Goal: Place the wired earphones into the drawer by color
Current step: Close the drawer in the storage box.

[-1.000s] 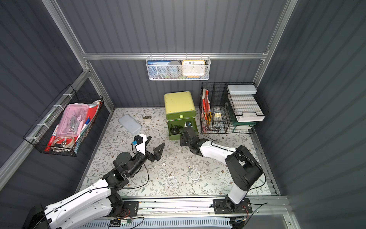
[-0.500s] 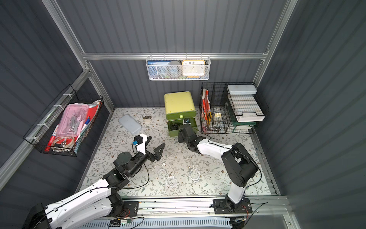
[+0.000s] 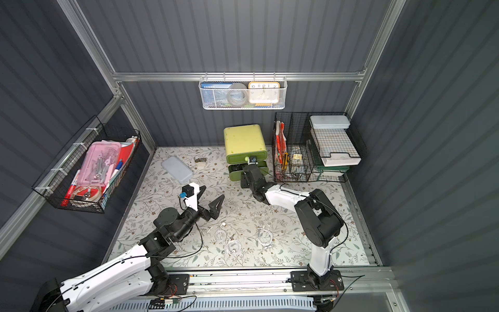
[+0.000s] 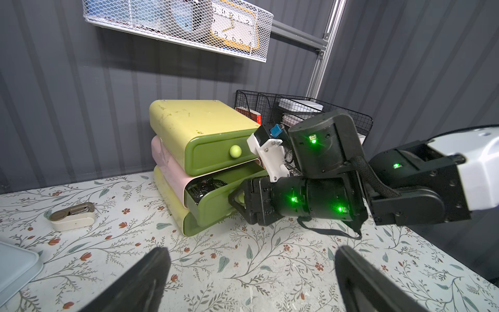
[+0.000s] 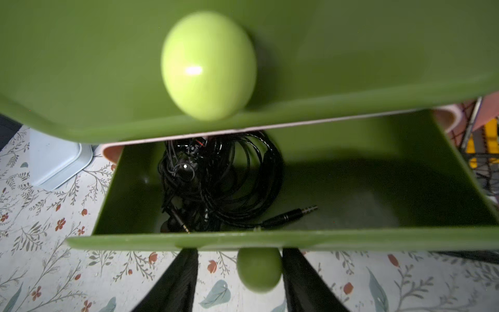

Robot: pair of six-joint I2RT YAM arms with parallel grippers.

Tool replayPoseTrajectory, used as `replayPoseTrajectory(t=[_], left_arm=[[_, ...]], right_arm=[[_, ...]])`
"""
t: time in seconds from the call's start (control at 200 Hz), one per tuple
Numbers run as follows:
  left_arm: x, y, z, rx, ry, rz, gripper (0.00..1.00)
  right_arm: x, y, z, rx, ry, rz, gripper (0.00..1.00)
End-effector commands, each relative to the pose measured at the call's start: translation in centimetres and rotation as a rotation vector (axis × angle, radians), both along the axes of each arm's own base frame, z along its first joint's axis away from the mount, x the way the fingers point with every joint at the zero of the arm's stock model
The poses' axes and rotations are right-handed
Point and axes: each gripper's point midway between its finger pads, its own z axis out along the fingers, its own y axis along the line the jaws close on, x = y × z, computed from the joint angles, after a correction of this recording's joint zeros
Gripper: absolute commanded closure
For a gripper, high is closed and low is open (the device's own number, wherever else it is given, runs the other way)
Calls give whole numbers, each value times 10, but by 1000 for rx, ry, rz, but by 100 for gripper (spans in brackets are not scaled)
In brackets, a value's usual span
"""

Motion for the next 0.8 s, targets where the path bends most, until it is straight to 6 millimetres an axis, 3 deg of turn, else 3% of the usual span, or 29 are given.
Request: replayPoseTrajectory(t=[0.0,0.795], left_arm=[[-1,2,1,4,-17,4,1],[-6,16,11,-31,-44,43,1]], right_arm=[[17,4,16,20,-71,-13,45],[46,13,16,23,-170,-51,42]])
